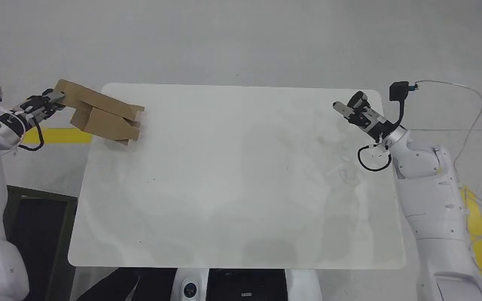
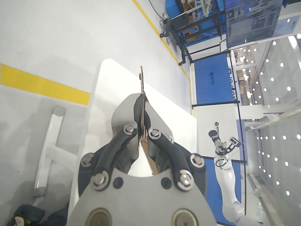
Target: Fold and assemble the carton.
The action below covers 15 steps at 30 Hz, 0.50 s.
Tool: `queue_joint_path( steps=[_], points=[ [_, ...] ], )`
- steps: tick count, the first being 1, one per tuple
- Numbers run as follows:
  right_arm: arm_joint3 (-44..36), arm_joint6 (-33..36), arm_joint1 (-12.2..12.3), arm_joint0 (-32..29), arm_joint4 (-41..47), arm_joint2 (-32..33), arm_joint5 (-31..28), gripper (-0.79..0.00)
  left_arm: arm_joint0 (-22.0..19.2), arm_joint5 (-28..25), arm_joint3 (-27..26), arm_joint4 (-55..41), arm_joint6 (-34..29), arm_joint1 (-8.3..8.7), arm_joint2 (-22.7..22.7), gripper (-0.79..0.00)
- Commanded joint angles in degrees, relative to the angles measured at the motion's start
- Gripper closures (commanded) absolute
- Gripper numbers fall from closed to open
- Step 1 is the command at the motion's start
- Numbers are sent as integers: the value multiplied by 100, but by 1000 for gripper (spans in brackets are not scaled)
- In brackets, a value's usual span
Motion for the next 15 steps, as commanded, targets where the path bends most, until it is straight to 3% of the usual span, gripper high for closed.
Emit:
queue_joint_path(
  steps=[1, 7, 15],
  points=[
    [0, 0, 0, 0, 0, 0, 0, -785, -17, 48, -180, -131, 31, -8, 7, 0],
    [0, 0, 0, 0, 0, 0, 0, -785, -7, 249, -752, -501, 141, -64, 140, 0],
    [0, 0, 0, 0, 0, 0, 0, -785, 25, 410, -1498, -945, 21, -210, 637, 0]
  ],
)
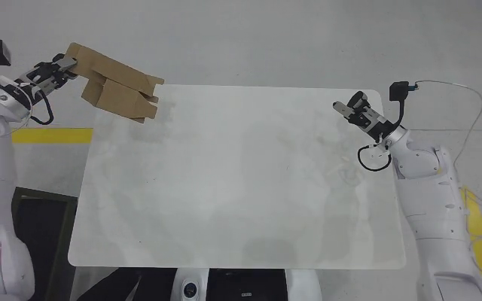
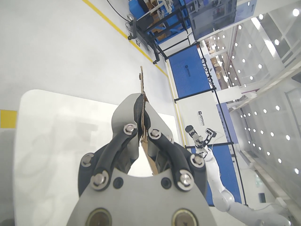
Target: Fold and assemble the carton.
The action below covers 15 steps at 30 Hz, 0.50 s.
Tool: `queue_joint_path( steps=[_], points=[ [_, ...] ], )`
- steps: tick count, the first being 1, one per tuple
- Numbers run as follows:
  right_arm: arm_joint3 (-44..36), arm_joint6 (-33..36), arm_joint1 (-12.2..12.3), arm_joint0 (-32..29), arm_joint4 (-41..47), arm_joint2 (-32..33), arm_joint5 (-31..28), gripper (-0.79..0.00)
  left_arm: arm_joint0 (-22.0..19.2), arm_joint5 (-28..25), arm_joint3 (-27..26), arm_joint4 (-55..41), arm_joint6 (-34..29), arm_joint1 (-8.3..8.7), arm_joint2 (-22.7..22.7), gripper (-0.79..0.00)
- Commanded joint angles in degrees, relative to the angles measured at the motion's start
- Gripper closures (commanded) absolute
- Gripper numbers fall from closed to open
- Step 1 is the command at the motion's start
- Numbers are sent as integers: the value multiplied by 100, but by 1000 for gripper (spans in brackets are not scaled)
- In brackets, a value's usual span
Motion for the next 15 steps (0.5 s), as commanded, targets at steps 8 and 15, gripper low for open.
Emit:
queue_joint_path(
  steps=[8, 15],
  points=[
    [0, 0, 0, 0, 0, 0, 0, -785, 45, -11, -647, -396, -189, -154, 600, 0],
    [0, 0, 0, 0, 0, 0, 0, -785, 49, -108, -941, -538, -415, -230, 975, 0]
  ],
)
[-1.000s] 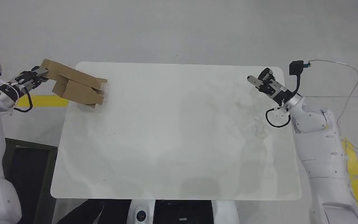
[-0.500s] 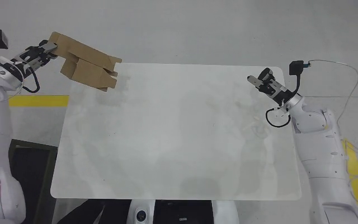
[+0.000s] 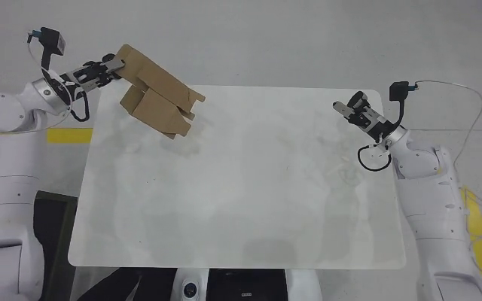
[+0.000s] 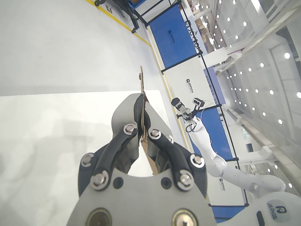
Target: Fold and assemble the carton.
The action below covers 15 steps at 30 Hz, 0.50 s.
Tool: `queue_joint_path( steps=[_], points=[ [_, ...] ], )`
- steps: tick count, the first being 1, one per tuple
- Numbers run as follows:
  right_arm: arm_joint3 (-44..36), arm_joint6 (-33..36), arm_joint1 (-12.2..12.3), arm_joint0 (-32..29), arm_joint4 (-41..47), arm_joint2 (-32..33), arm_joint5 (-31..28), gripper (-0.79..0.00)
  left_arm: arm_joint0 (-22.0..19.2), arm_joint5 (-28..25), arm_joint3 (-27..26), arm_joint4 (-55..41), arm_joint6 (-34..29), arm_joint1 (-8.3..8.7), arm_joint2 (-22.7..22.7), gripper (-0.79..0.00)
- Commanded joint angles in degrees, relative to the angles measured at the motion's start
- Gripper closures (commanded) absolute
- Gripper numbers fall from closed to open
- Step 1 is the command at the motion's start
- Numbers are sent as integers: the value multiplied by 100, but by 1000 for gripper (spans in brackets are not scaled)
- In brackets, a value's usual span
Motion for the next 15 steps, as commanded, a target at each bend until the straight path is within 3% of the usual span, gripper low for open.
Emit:
queue_joint_path(
  steps=[1, 15],
  points=[
    [0, 0, 0, 0, 0, 0, 0, -785, 7, -41, -79, -26, -72, -19, 107, 0],
    [-87, 125, -6, -49, 59, -101, 7, -785, -136, -132, -775, -422, -973, -226, 1086, 0]
  ],
)
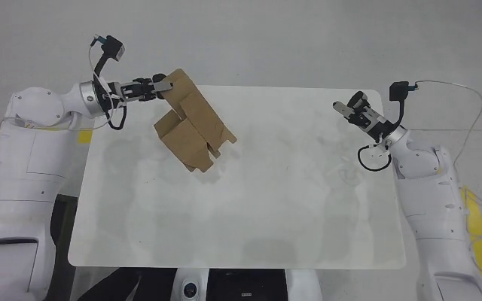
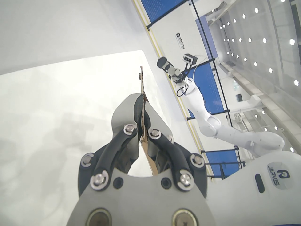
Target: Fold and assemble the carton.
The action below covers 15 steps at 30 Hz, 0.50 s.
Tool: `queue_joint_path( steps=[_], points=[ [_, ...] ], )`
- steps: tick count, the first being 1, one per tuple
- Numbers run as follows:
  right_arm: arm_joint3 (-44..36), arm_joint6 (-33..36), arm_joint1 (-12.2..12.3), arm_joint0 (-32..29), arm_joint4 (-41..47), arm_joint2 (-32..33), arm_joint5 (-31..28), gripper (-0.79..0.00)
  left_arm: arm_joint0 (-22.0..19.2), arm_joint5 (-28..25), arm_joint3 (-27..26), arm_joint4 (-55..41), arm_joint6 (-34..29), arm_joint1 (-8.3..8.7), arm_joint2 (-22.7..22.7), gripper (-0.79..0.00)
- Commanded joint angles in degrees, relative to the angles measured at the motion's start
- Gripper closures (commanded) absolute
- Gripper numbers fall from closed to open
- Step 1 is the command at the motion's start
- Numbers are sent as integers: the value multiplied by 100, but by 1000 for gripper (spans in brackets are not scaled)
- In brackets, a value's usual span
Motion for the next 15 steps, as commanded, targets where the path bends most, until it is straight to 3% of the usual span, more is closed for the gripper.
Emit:
queue_joint_path(
  steps=[1, 8, 15],
  points=[
    [-65, 270, -10, 2, 190, -156, -83, -785, -28, -35, -39, -50, -146, -24, 125, 0],
    [627, 2153, -156, 776, 2091, -1318, -783, -785, -165, -246, -126, -421, -574, -116, 451, 0],
    [747, 2849, -293, 1424, 3794, -2979, -320, -785, -294, -249, -193, -770, -788, -179, 724, 0]
  ],
)
